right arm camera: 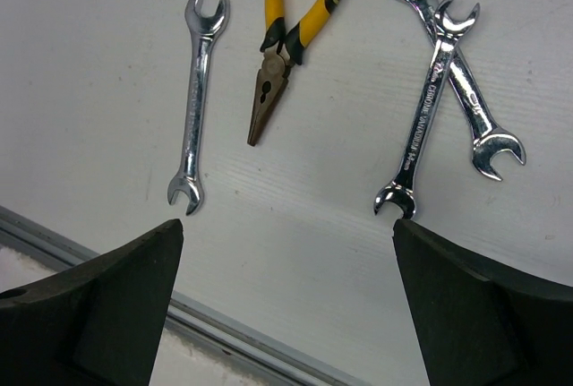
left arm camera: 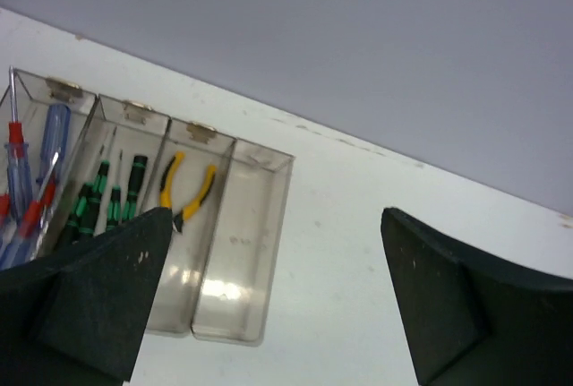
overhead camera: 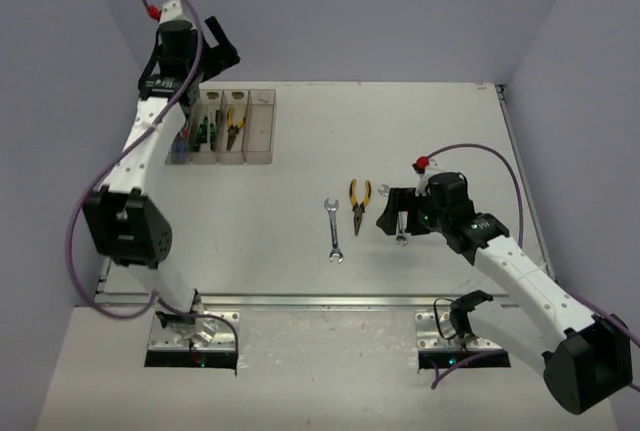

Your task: Sort the tools into containers

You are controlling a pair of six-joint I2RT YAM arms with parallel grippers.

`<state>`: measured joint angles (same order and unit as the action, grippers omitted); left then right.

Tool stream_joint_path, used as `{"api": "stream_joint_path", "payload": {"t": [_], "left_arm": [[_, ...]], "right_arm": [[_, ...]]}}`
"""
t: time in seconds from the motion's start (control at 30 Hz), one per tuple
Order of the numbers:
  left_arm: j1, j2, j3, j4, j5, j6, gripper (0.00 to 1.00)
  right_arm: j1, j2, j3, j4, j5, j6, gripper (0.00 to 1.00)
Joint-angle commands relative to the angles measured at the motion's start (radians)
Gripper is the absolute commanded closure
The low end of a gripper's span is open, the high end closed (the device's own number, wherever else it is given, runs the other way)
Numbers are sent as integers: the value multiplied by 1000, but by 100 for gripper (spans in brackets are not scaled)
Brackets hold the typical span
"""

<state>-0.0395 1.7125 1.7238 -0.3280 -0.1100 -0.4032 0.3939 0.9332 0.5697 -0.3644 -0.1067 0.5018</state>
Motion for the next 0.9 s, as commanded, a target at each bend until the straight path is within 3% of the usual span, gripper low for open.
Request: {"api": "stream_joint_path", "payload": {"t": [0.0, 0.07, 0.2, 0.33, 0.43, 0.5, 0.63, 0.87], "left_arm": [[-4, -549, -437, 128, 131, -222, 0], [-8, -798, -640, 120, 135, -210, 0], [-8, -1034, -787, 1, 140, -111, 0], [-8, -1102, -881, -98, 239, -21, 0], [-9, -1112, -909, -125, 320, 45, 0], [-10, -1118, -938, -141, 306, 77, 0], [-58, -1180, -997, -123, 267, 55, 0], [-73, -1207, -1009, -109, 256, 50, 0]], "right_arm": [[-1, 124, 57, 14, 12, 46, 1], [4, 175, 100, -11, 36, 94, 1], [57, 261, 164, -18, 163, 207, 2], [112, 397, 277, -49, 289, 254, 9], [132, 553, 385, -89, 342, 258, 22], [132, 656, 476, -121, 365, 262, 38], [134, 798, 596, -162, 374, 273, 55], [131, 976, 702, -188, 383, 301, 60]]}}
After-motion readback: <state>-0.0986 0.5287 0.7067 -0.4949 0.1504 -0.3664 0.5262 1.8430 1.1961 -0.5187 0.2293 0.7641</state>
